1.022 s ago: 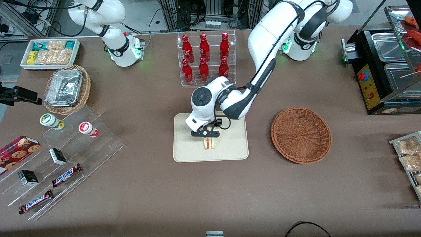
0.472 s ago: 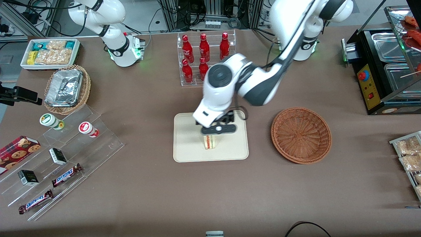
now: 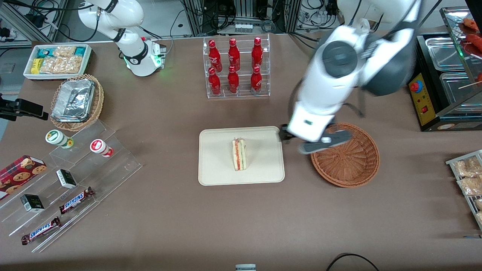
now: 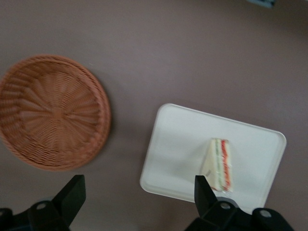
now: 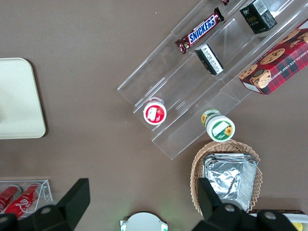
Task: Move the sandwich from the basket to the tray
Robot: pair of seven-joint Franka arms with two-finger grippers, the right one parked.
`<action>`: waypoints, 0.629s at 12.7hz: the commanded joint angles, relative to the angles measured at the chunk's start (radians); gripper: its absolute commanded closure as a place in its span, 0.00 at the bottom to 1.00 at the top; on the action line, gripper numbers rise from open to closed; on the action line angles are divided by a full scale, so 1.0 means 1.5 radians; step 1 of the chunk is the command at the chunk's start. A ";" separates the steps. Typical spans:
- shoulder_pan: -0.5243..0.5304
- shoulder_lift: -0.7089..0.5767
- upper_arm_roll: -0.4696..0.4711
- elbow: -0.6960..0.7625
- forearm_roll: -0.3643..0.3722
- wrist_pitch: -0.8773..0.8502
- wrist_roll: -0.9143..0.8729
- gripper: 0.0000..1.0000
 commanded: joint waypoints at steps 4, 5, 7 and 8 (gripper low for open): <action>0.178 -0.146 -0.006 -0.101 -0.007 -0.071 0.281 0.00; 0.201 -0.157 -0.007 -0.100 -0.009 -0.085 0.333 0.00; 0.248 -0.180 -0.007 -0.103 -0.013 -0.115 0.423 0.00; 0.265 -0.190 -0.007 -0.104 -0.013 -0.125 0.458 0.00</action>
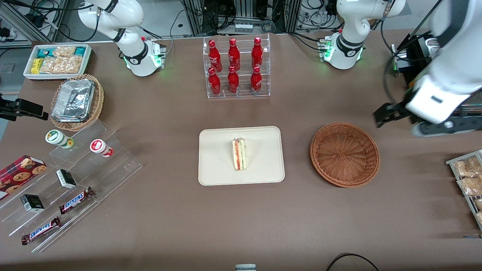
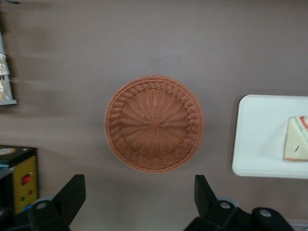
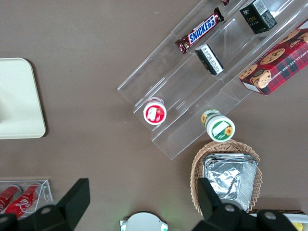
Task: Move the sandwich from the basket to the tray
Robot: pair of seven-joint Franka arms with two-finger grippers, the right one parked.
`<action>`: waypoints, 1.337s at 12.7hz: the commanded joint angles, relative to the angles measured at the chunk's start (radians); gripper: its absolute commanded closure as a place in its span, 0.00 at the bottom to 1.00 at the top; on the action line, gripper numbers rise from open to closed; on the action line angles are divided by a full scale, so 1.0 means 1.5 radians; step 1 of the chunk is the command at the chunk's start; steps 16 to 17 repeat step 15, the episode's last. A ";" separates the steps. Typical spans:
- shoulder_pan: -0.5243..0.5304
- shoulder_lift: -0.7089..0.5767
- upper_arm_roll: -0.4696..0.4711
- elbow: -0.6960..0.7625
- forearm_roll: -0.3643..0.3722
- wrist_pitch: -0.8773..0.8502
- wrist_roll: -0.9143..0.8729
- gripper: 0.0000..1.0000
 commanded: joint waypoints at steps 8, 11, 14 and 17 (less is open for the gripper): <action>-0.026 -0.049 0.079 -0.012 -0.017 -0.020 0.122 0.00; -0.040 -0.073 0.099 -0.036 -0.020 -0.016 0.109 0.00; -0.017 -0.065 0.097 -0.012 -0.029 -0.018 0.108 0.00; -0.018 -0.061 0.096 -0.013 -0.028 -0.020 0.109 0.00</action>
